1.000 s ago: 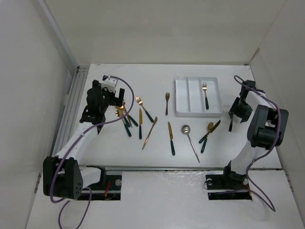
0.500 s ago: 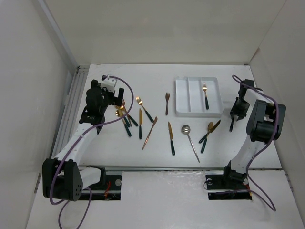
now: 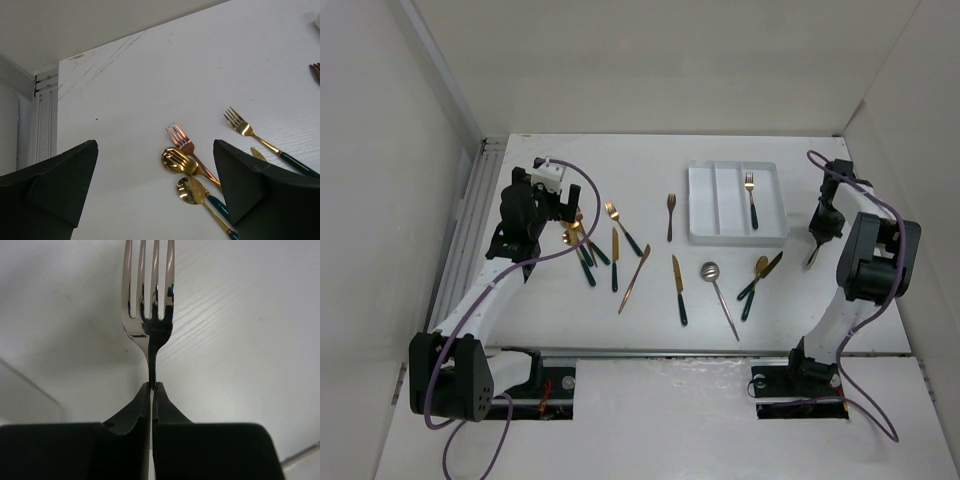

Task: Sort the eating utensils into containers

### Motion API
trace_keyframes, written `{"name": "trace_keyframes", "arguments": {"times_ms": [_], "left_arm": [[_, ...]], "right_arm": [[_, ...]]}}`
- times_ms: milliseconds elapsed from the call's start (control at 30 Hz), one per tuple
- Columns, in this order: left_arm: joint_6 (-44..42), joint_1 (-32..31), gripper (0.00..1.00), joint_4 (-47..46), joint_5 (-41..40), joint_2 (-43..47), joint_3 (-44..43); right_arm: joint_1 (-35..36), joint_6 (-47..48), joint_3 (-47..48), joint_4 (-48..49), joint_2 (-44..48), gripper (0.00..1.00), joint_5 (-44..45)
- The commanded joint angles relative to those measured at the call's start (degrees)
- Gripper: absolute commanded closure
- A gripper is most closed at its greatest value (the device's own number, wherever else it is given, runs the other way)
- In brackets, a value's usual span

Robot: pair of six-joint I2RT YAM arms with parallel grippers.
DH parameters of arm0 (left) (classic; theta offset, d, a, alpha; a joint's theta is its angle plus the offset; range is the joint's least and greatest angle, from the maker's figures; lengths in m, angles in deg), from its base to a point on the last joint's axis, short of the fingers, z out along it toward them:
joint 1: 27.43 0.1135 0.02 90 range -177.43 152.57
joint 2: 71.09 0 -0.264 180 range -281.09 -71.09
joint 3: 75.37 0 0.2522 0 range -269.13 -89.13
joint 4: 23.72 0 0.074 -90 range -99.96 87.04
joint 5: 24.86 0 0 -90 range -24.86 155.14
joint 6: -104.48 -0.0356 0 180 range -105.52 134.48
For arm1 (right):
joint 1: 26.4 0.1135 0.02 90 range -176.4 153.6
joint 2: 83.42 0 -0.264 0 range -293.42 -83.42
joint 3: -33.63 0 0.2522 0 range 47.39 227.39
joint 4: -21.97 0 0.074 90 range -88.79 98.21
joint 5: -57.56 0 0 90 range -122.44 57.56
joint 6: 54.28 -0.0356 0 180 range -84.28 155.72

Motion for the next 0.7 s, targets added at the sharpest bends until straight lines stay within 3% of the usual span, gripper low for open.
{"name": "trace_keyframes", "arguments": {"times_ms": [0,67,200,467,633,667], "left_arm": [[0.36,0.16,0.00,-1.12,-0.36,0.76,-0.24],[0.36,0.16,0.00,-1.12,0.17,0.23,-0.24],[2.38,0.16,0.00,-0.42,1.48,-1.00,-1.37],[1.07,0.16,0.00,6.87,7.64,-2.75,-5.60],[0.55,0.16,0.00,8.80,9.57,-4.33,-6.38],[-0.76,0.16,0.00,9.42,12.10,-4.86,-7.00]], "right_arm": [[7.18,2.35,7.45,0.25,7.98,1.00,9.61],[11.23,6.21,8.87,1.47,9.57,1.00,10.68],[19.40,10.71,13.35,3.41,7.03,1.00,2.97],[20.65,11.41,23.80,1.92,-7.73,1.00,2.33],[21.18,11.41,23.82,2.45,-11.52,1.00,0.31],[21.18,10.54,23.82,2.45,-11.52,0.90,-0.82]]}}
